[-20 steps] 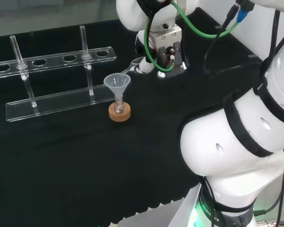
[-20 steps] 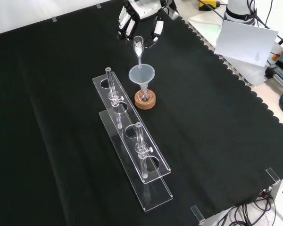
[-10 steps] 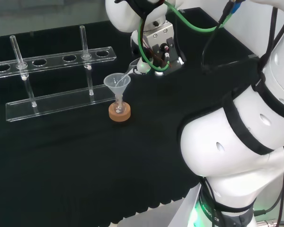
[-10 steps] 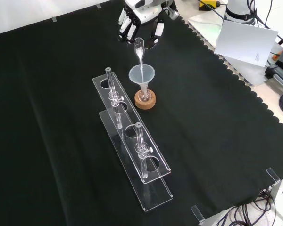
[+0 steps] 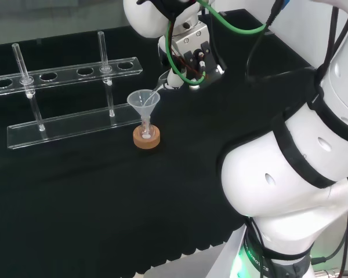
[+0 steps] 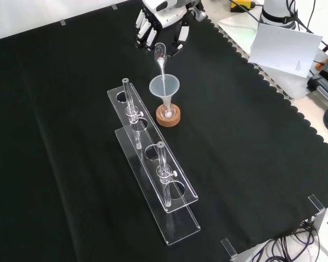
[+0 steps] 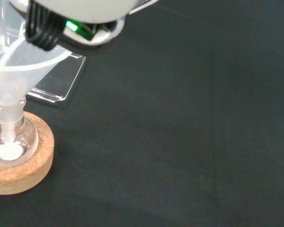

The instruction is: Pour all the NaCl from the weighing funnel into the round-bottom flask.

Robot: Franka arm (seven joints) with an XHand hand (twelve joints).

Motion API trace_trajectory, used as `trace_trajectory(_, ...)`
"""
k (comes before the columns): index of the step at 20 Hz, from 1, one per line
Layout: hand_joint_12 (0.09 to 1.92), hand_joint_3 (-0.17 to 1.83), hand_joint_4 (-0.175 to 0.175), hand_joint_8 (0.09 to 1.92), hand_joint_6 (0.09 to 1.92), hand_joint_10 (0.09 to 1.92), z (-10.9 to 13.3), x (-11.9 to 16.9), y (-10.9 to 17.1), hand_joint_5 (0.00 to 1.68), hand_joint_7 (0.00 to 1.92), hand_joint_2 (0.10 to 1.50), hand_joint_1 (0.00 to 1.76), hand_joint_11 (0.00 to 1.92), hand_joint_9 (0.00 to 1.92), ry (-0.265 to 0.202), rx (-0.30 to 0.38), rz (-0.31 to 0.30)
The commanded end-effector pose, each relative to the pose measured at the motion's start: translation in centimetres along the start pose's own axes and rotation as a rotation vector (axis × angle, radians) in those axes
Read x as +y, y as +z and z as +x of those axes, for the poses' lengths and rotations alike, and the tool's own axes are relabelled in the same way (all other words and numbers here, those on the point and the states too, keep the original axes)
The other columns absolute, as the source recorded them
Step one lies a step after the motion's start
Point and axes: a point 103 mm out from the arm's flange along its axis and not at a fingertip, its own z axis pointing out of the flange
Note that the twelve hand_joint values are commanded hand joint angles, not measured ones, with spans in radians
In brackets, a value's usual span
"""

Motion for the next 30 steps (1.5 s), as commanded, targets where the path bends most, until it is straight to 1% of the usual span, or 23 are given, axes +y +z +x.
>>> trace_trajectory(1,0.95,0.60,0.175,0.62,0.49,0.23,0.0,0.1,-0.2,1.36,0.70,0.65,1.13,0.95,1.11,-0.009,-0.036,0.007)
trace_trajectory(12,0.95,0.61,0.175,0.62,0.48,0.22,1.1,0.9,-1.6,1.36,0.69,0.65,1.13,0.95,1.12,-0.044,-0.123,0.014)
trace_trajectory(13,0.95,0.61,0.175,0.62,0.48,0.22,1.2,0.9,-1.7,1.36,0.69,0.65,1.13,0.95,1.12,-0.050,-0.149,0.021)
trace_trajectory(16,0.96,0.61,0.175,0.62,0.48,0.22,1.2,1.1,-1.8,1.36,0.69,0.65,1.13,0.95,1.12,-0.050,-0.166,0.031)
trace_trajectory(18,0.96,0.61,0.175,0.61,0.48,0.22,1.2,1.2,-2.0,1.36,0.68,0.65,1.13,0.95,1.12,-0.054,-0.198,0.035)
trace_trajectory(21,0.96,0.61,0.175,0.61,0.48,0.22,1.5,1.3,-2.1,1.36,0.68,0.65,1.13,0.94,1.12,-0.058,-0.229,0.042)
trace_trajectory(26,0.96,0.60,0.175,0.61,0.48,0.22,1.5,1.3,-2.1,1.36,0.68,0.65,1.13,0.94,1.12,-0.055,-0.232,0.041)
trace_trajectory(30,0.96,0.60,0.175,0.61,0.48,0.22,1.4,1.4,-2.2,1.36,0.67,0.65,1.13,0.94,1.12,-0.051,-0.214,0.035)
